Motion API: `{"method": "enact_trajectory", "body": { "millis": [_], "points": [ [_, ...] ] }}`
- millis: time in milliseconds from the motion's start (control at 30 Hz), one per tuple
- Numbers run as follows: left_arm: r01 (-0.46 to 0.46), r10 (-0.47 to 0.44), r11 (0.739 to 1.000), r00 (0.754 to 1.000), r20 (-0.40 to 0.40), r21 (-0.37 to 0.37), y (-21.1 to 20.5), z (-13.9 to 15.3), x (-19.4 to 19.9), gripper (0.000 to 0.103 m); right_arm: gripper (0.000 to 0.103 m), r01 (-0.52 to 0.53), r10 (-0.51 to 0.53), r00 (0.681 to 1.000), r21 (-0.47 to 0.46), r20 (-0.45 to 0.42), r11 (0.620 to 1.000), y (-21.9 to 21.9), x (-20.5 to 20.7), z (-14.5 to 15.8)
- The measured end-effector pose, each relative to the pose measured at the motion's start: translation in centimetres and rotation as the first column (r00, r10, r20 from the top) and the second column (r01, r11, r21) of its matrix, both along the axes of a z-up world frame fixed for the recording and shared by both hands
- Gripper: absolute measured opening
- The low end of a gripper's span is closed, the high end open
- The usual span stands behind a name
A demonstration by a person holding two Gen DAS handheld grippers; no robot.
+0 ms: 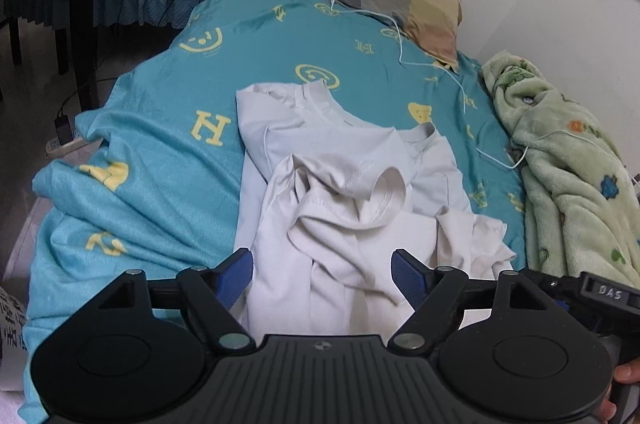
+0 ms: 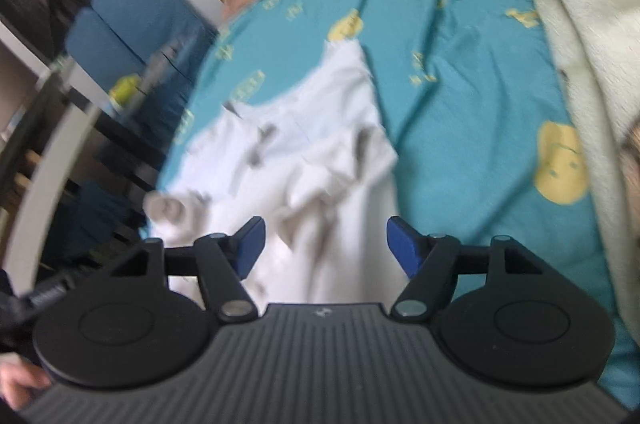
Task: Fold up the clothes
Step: 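Lift the hem with both grippers and fold it up toward the collar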
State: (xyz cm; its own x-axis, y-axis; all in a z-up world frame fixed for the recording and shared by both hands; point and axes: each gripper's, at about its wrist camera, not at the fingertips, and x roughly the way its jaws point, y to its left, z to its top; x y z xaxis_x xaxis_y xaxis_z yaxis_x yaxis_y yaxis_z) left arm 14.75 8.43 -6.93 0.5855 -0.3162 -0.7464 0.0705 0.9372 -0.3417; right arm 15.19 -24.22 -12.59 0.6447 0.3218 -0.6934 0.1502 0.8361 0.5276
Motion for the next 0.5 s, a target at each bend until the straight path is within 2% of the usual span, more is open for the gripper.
{"method": "enact_trajectory", "body": {
  "millis": [100,200,267,500],
  "points": [
    [0.016,-0.015,1.0,0.999,-0.037,0.023,-0.4,-1.1,0.2,0.077,0.07,-0.015,0.015,0.999,-0.002,-0.046,1.0,0.2,0.4,-1.3],
    [0.028,-0.024,0.999,0.997,-0.079,0.042,-0.6,-2.5,0.4,0.074,0.069,-0.047,0.045,0.998,-0.054,-0.039,0.997,0.9,0.9,-1.7],
    [0.028,-0.022,0.998,0.995,-0.099,0.059,-0.6,-3.3,0.5,0.074,0.064,-0.065,0.062,0.997,-0.09,-0.037,0.994,1.5,1.0,-2.0],
    [0.021,-0.007,0.994,0.991,-0.13,0.104,-0.8,-4.8,1.0,0.072,0.061,-0.085,0.073,0.994,-0.166,-0.075,0.983,2.1,1.8,-3.4]
  ]
}}
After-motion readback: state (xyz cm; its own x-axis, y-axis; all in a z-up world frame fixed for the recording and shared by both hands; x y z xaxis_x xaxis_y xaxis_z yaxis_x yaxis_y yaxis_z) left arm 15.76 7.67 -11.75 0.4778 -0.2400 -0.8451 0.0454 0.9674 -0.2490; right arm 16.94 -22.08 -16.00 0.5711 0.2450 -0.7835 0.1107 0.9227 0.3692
